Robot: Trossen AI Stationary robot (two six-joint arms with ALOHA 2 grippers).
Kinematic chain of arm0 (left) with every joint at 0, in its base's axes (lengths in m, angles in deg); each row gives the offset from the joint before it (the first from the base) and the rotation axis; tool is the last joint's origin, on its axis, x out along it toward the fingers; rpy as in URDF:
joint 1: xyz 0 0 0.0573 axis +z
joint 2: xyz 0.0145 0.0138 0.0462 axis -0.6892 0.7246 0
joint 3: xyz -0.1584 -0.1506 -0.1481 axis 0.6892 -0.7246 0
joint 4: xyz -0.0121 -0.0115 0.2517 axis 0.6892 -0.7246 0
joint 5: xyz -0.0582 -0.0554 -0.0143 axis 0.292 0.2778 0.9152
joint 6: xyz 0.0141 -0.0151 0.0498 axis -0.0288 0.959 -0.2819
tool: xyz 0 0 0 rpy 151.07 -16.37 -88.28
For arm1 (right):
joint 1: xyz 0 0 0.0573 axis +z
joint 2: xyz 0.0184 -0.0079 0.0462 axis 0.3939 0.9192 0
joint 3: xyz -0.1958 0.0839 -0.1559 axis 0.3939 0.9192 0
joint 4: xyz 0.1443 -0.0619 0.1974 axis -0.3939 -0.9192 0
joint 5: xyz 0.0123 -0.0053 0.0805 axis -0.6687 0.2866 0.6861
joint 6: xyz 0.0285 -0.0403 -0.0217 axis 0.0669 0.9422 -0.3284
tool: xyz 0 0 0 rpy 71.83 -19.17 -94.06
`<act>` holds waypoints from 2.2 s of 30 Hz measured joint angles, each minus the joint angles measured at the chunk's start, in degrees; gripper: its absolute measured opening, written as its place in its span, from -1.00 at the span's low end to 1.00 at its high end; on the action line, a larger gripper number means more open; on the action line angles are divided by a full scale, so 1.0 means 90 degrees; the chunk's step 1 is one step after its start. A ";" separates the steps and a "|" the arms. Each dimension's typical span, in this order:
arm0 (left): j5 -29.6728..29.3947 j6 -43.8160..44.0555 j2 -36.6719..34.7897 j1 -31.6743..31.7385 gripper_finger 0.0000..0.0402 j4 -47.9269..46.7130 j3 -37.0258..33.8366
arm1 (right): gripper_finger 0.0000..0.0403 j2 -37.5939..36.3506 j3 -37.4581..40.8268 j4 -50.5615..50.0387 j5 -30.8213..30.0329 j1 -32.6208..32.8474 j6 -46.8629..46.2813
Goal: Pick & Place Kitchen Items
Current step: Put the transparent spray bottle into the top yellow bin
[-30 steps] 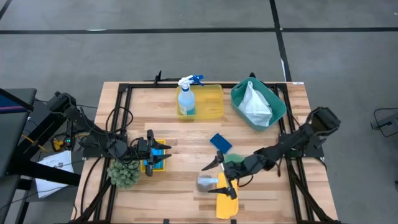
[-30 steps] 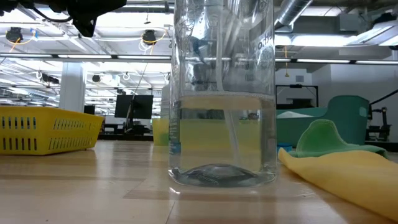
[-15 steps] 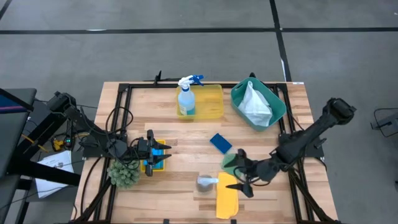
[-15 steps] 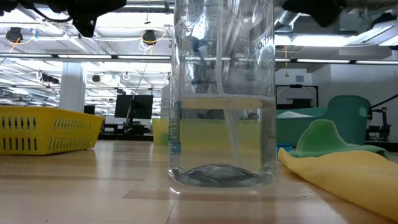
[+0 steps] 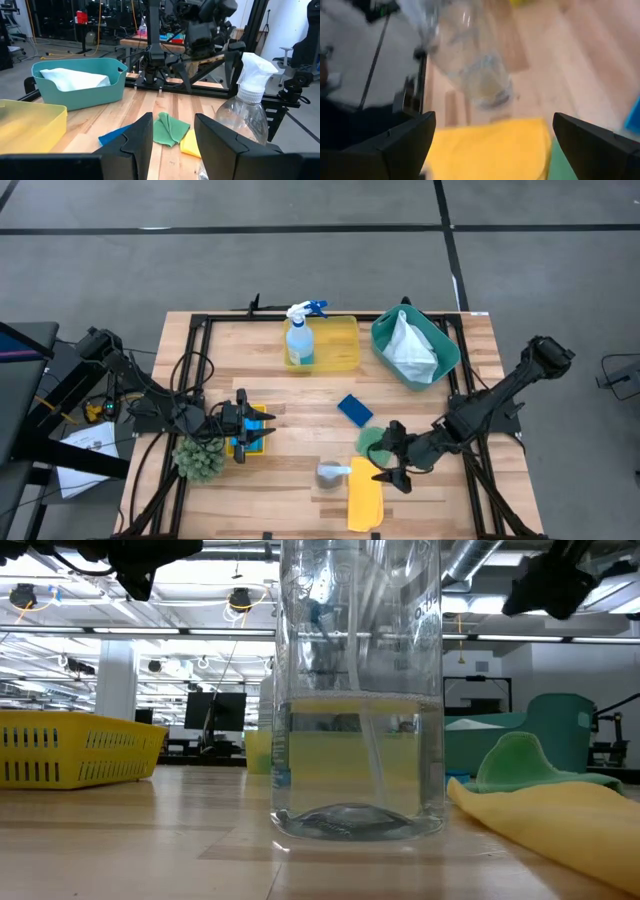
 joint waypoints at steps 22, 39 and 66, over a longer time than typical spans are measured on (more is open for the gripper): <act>-0.0001 0.0143 0.0000 0.0015 -0.30 0.0000 0.0000 | 0.95 0.0070 0.0005 -0.0954 0.1826 -0.0705 -0.0335; -0.0001 0.0141 0.0000 0.0015 -0.30 -0.0002 0.0000 | 0.65 0.0070 0.0005 -0.1033 0.1722 -0.0681 -0.0390; -0.0002 0.0143 0.0000 0.0015 -0.30 -0.0005 0.0000 | 0.04 0.0048 -0.3522 -0.4301 0.0373 -0.0357 0.0504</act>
